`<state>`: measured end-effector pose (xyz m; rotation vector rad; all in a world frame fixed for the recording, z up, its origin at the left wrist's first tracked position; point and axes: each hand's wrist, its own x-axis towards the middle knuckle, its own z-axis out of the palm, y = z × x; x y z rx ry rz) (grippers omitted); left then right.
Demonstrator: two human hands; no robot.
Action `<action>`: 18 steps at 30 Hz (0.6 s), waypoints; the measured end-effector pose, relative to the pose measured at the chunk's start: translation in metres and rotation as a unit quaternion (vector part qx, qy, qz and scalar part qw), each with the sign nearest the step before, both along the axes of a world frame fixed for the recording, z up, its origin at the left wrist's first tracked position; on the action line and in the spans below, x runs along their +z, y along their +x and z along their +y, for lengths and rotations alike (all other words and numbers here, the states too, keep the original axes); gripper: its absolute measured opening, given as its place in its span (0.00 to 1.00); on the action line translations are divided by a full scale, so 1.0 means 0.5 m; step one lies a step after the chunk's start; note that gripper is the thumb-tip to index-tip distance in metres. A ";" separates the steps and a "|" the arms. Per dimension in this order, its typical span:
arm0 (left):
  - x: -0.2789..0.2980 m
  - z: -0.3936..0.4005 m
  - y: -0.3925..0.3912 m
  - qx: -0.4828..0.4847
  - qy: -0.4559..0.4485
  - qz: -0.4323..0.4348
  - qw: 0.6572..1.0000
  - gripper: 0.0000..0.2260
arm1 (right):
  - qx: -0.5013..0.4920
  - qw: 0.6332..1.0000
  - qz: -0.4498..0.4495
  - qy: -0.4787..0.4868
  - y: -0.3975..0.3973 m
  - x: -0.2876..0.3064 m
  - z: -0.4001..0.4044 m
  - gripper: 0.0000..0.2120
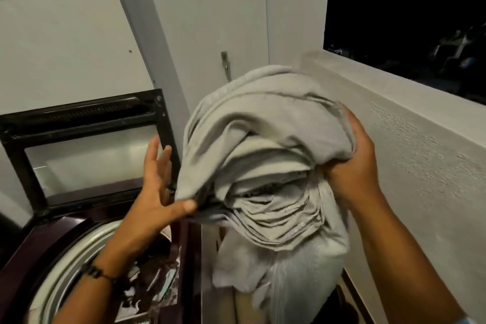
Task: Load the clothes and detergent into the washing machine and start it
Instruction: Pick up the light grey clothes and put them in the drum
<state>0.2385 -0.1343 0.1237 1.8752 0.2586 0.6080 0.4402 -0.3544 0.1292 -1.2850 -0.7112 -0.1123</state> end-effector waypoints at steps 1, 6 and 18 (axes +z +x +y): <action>0.016 0.001 -0.009 0.002 0.034 0.027 0.999 0.58 | 0.003 0.999 -0.037 -0.021 -0.005 0.011 -0.001 0.31; 0.067 -0.038 0.014 -0.005 0.264 0.068 0.962 0.64 | -0.005 0.956 -0.243 -0.165 -0.065 0.050 0.020 0.31; 0.024 -0.098 0.088 0.089 0.013 -0.189 0.978 0.24 | 0.152 0.941 -0.155 -0.258 -0.060 0.062 -0.022 0.63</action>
